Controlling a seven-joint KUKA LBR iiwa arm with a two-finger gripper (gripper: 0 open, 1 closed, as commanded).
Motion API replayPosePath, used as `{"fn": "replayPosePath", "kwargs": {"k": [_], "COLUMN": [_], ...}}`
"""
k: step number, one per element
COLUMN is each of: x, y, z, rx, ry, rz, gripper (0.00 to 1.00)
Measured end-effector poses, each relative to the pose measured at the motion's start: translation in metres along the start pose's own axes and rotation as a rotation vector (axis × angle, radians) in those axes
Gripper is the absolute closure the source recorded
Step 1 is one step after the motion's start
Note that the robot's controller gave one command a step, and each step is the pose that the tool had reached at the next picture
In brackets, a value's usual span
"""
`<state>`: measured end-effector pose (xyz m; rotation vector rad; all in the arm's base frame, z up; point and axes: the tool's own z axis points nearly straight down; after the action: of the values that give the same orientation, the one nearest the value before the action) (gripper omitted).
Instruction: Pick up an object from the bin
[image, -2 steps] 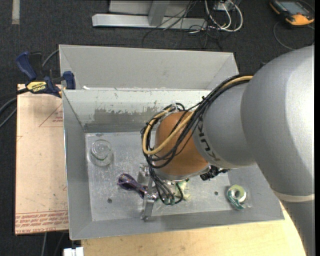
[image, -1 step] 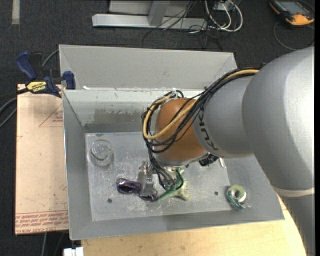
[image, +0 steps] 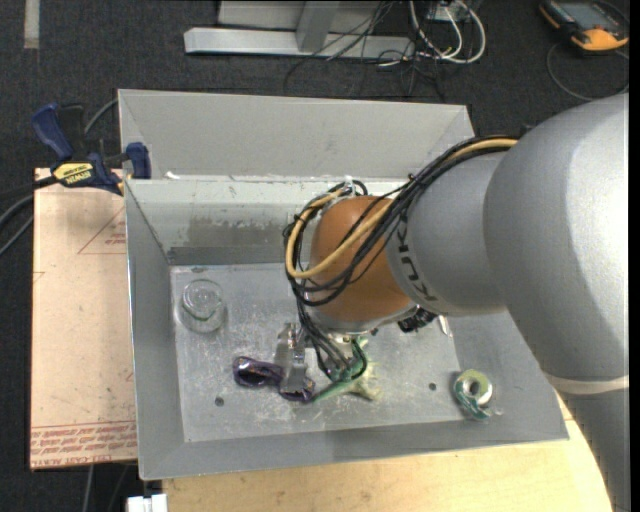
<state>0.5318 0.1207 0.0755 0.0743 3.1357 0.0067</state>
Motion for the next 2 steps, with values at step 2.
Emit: {"fn": "replayPosePath", "kwargs": {"k": [2], "x": [0.024], "y": [0.006], "z": [0.004], "rx": [-0.003], "ry": [-0.006], "rz": [-0.057], "gripper": [1.0]}}
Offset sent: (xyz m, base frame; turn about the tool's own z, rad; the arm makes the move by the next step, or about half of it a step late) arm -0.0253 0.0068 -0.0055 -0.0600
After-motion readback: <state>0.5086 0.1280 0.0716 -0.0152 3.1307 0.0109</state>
